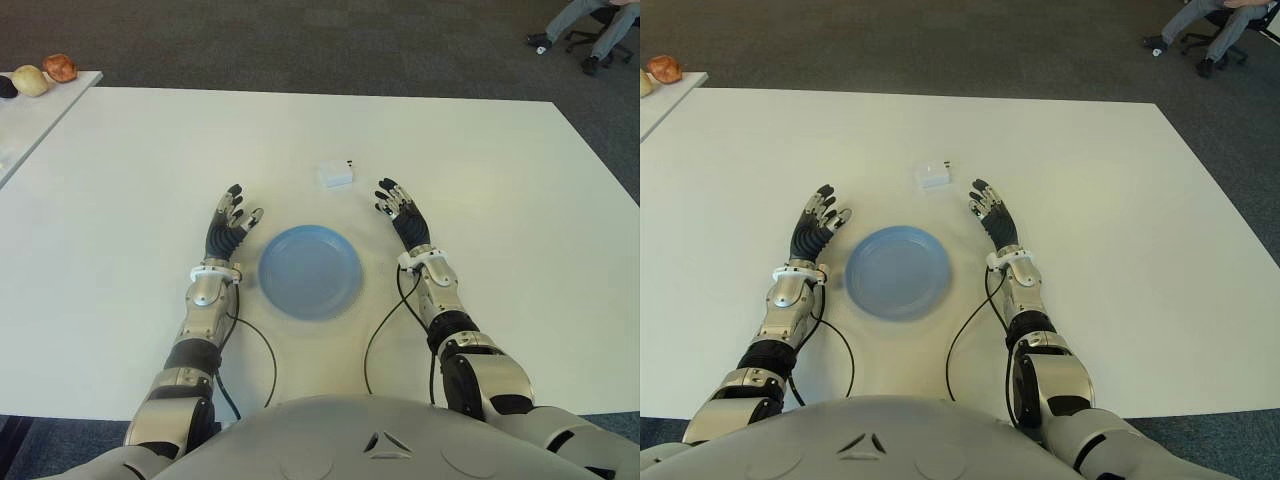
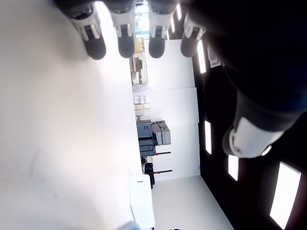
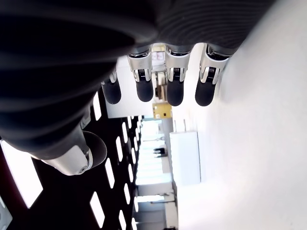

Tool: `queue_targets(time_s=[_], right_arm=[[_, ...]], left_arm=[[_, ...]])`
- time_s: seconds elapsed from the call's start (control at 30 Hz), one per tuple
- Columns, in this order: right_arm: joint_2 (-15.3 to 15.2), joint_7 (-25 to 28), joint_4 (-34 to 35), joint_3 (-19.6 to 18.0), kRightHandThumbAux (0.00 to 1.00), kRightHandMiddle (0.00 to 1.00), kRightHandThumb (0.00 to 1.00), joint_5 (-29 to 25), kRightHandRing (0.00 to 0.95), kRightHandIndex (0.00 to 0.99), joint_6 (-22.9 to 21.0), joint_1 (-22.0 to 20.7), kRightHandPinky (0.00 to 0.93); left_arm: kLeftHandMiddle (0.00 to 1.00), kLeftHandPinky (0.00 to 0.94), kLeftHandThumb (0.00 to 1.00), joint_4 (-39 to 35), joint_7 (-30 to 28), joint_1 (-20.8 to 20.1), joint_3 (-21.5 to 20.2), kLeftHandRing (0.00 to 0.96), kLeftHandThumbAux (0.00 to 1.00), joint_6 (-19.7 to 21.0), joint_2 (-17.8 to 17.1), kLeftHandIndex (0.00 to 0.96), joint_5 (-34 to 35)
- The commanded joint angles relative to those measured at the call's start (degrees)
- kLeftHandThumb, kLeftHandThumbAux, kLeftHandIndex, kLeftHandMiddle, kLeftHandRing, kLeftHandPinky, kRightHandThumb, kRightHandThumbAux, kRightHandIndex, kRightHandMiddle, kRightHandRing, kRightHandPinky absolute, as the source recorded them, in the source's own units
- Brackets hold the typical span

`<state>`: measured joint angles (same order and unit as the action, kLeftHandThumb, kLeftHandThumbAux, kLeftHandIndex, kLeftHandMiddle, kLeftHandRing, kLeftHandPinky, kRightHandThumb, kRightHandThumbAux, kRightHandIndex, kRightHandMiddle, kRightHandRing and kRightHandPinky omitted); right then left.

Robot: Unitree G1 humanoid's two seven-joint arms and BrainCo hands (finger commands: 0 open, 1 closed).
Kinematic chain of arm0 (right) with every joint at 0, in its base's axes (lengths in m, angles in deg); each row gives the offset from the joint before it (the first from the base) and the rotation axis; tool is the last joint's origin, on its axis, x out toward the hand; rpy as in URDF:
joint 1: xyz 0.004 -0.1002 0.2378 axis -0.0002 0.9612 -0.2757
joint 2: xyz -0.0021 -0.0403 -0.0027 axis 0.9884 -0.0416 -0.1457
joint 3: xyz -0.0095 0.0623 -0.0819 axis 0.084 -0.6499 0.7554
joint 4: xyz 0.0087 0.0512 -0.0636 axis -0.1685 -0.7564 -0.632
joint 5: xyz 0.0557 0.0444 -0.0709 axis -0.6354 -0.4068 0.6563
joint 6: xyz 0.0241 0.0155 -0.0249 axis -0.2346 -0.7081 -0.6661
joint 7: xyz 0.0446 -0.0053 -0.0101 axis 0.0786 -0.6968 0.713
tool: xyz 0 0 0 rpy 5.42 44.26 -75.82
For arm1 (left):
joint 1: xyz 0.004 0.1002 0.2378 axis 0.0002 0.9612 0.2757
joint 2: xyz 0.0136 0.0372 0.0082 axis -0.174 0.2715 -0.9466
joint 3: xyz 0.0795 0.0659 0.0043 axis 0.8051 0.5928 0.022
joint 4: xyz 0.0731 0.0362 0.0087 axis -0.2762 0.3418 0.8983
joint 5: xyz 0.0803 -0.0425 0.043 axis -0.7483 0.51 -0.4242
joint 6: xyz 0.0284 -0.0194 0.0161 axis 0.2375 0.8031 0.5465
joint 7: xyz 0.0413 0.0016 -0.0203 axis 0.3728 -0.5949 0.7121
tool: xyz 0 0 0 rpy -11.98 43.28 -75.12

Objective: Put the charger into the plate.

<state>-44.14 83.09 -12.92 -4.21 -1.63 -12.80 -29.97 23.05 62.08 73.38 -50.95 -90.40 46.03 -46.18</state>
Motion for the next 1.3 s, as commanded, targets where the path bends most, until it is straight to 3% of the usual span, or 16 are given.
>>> queue_targets(time_s=[0.03,0.23,0.5,0.83,1.03,1.3], right_arm=[[0.74,-4.64,-2.59,-0.45,0.641,0.093,0.069,1.47,0.081,0.092,0.37,4.5,0.113],[1.85,-13.76,1.51,1.72,0.697,0.09,0.095,6.72,0.078,0.077,4.56,5.51,0.121],[-1.78,-32.29,9.79,8.7,0.709,0.057,0.109,25.06,0.052,0.05,4.89,5.87,0.07],[-8.04,-49.32,2.68,17.76,0.615,0.003,0.122,41.62,0.002,0.007,1.64,-3.55,0.003],[-9.46,-54.09,-1.23,21.62,0.584,0.0,0.123,44.93,0.0,0.0,0.47,-8.15,0.0],[-10.7,-51.23,-3.04,25.06,0.558,0.0,0.116,45.68,0.0,0.0,-2.09,-13.72,0.0]], left_arm=[[0.068,0.086,0.0,3.65,0.94,2.43,0.56,0.069,0.623,2.37,1.75,0.03,-0.16],[0.07,0.086,0.0,3.77,1.14,2.29,0.69,0.07,0.623,2.42,1.93,0.027,-0.22],[0.069,0.086,0.0,5.61,1.4,1.08,0.61,0.07,0.631,1.79,2.2,0.027,-0.3],[0.069,0.093,0.0,9.35,2.1,-1.25,0.54,0.072,0.624,1.18,2.61,0.026,-0.34],[0.072,0.095,0.0,11.82,1.78,-2.49,0.43,0.075,0.625,0.35,2.65,0.026,-0.1],[0.067,0.094,0.0,13.39,0.86,-3.23,0.27,0.071,0.638,-0.56,3.03,0.023,0.62]])
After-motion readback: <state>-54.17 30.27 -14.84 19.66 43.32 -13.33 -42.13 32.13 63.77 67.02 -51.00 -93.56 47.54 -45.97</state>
